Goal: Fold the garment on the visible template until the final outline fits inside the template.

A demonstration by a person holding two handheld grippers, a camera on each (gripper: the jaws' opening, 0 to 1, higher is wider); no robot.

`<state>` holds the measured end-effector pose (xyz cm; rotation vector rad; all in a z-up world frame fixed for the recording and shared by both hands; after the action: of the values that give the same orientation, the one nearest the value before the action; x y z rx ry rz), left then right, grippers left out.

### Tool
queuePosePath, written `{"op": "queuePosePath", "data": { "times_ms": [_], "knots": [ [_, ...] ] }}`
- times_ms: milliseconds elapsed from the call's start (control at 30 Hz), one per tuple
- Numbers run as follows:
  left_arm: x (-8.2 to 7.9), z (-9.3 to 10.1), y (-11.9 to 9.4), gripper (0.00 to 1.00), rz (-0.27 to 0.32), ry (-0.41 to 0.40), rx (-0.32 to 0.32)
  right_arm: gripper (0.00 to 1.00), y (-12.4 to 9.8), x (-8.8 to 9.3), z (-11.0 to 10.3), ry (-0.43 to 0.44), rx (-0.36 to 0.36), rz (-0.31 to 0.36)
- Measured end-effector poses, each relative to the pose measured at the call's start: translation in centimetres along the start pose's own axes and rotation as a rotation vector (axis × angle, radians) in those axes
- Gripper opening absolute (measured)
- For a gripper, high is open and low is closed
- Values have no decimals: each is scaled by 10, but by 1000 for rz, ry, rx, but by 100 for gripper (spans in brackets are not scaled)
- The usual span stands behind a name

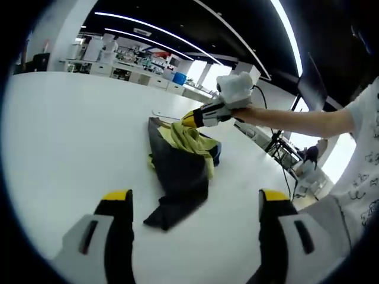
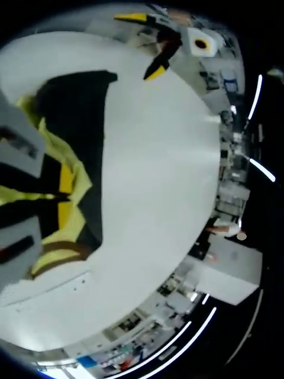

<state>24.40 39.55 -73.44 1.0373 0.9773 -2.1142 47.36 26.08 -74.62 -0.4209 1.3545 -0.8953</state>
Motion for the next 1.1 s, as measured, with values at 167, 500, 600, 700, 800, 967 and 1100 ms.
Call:
{"op": "queuePosePath", "data": {
  "times_ms": [167, 500, 600, 700, 800, 967, 1100],
  "knots": [
    [-1, 0, 0, 85, 3, 2, -1, 0, 6, 7, 0, 37, -5, -15],
    [-2, 2, 0, 85, -21, 35, -1, 0, 4, 14, -1, 69, -14, -13],
    [-5, 1, 0, 85, -20, 44, -2, 1, -1, 15, -1, 104, -15, 12],
    [-7, 2, 0, 85, -18, 53, 0, 10, -14, 16, -2, 157, -15, 55],
    [-9, 3, 2, 85, -11, 60, 5, 24, -22, 22, 3, 211, -4, 90],
    [-12, 5, 4, 85, -7, 69, 17, 39, -47, 35, -1, 337, 0, 153],
    [-14, 6, 5, 85, -11, 76, 26, 55, -61, 48, -5, 376, 3, 188]
  ]
}}
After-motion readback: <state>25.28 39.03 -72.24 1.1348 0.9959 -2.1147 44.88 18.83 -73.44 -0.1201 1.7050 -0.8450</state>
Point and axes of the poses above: the point that each gripper's makers call its tool centre point, and the gripper's own axes: y roughly forward along the fingers, z roughly to its right, x roughly out of its underside, the point moved 6 cm from there along -y, roughly backward along the fingers
